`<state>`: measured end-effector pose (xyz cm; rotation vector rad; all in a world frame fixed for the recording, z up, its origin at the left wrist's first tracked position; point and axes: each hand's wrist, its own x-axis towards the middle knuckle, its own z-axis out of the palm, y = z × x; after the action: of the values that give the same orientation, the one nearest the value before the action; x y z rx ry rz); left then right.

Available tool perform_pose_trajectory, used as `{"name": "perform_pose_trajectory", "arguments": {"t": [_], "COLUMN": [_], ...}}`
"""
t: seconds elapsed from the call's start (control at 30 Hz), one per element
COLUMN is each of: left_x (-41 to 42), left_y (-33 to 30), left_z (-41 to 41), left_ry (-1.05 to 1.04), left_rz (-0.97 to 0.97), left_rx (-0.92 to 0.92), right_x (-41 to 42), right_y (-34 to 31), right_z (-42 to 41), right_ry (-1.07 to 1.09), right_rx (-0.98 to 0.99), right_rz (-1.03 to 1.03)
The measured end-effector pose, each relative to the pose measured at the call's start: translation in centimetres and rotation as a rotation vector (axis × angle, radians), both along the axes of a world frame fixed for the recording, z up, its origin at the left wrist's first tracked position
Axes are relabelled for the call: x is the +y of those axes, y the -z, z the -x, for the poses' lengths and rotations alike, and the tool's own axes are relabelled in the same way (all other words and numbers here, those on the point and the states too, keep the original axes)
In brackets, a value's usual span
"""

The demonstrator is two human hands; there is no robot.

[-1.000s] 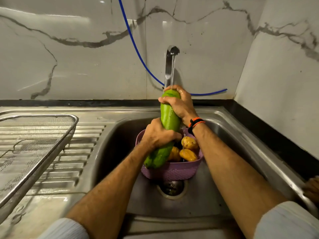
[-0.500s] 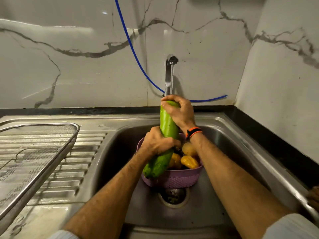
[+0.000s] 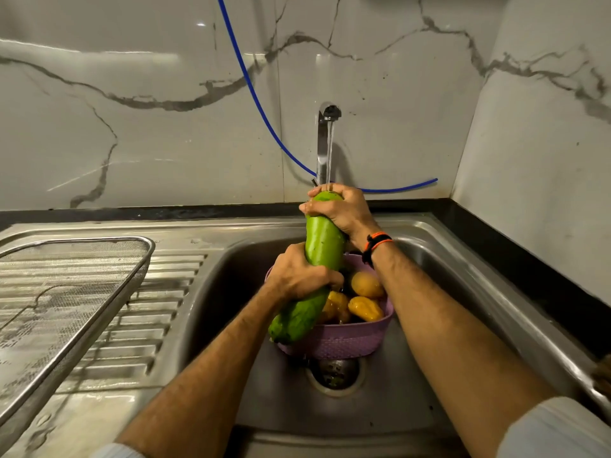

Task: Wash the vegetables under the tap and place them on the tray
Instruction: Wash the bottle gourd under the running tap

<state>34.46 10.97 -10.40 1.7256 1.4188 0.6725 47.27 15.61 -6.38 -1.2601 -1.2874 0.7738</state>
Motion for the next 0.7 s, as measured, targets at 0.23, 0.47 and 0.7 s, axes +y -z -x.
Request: {"name": "perform_pose_trajectory", "arguments": {"t": [0.23,0.47,0.7], "left_x": [-0.2,-0.3,-0.2], "left_y": [0.2,0.0,0.1], "left_z": [-0.4,-0.3,-0.2], "left_ry": [-0.024,0.047,0.031], "left_rz": [-0.052,0.013,0.036], "left_rx": [-0.017,-0.033,-0.034], "right_x": [-1.5,-1.3,-1.2], "right_y": [-0.9,-0.1,1.0], "right_z": [2.1,-1.3,-0.2], "right_ry": [0.248,-0.220,-0.029], "right_rx": [-0.504,0.170,0.334], "right_rz": [-0.161,-0.014,0.119]}}
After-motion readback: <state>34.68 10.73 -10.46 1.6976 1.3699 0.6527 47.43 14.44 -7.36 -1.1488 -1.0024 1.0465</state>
